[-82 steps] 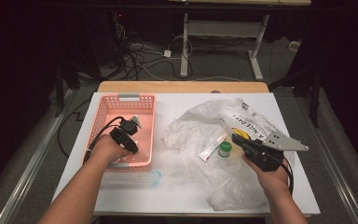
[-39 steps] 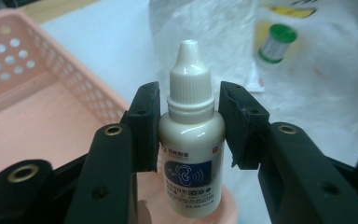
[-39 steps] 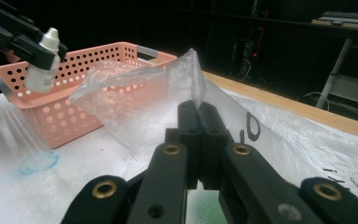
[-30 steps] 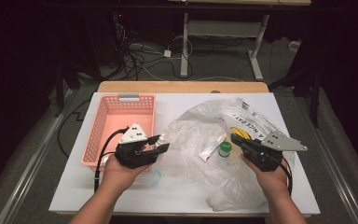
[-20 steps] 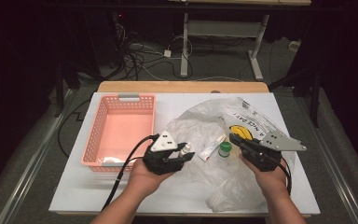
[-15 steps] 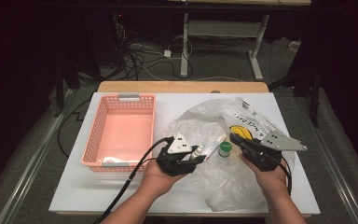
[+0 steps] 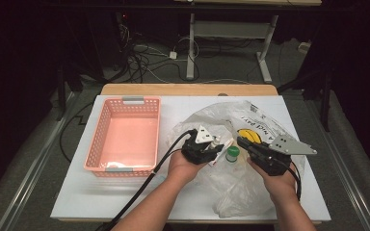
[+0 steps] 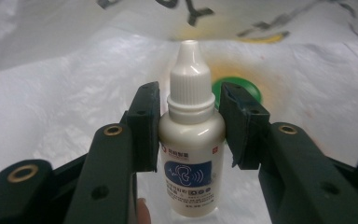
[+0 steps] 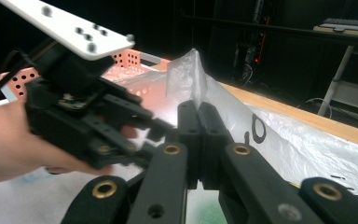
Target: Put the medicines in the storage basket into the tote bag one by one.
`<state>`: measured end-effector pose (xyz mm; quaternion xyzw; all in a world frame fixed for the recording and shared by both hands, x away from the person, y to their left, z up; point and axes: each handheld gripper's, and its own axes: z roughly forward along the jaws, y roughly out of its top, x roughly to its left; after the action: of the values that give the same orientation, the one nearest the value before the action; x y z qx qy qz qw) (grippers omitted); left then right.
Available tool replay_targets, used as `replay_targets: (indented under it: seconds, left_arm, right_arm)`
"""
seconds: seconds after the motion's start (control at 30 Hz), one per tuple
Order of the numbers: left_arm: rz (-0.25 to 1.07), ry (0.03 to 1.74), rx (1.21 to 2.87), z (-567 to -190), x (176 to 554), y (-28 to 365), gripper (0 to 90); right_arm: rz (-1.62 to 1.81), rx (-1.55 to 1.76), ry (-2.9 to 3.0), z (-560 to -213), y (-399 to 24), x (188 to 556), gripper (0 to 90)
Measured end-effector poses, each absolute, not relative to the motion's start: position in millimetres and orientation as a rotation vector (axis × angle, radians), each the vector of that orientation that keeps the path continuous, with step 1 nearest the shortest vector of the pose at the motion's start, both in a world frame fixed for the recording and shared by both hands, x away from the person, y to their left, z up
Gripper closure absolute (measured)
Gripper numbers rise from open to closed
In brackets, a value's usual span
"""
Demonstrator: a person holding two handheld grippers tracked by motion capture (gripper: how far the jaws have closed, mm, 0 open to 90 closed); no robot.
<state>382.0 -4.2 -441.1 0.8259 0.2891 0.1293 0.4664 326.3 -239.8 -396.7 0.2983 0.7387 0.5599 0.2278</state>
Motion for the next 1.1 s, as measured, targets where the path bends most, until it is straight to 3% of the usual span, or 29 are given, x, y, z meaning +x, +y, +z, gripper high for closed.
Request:
replay_targets:
  seconds: [0.13,0.63,0.9,1.1]
  left_arm:
    - [0.368,0.732,2.000,-447.7,395.1,-11.9,58.2]
    - [0.323,0.825,2.020,-476.5,416.5,-21.3,57.7]
    - [0.293,0.858,2.019,-464.3,404.8,-10.8,35.3]
    - [0.305,0.805,2.003,-455.6,375.0,11.4,34.8]
  right_arm:
    - [1.542,0.818,2.035,-397.4,-239.3,327.5,90.0]
    - [1.542,0.825,2.050,-400.7,-237.8,328.0,90.0]
    - [1.535,0.823,2.060,-401.7,-236.7,327.4,90.0]
    - [1.534,0.815,2.058,-400.5,-237.4,326.1,90.0]
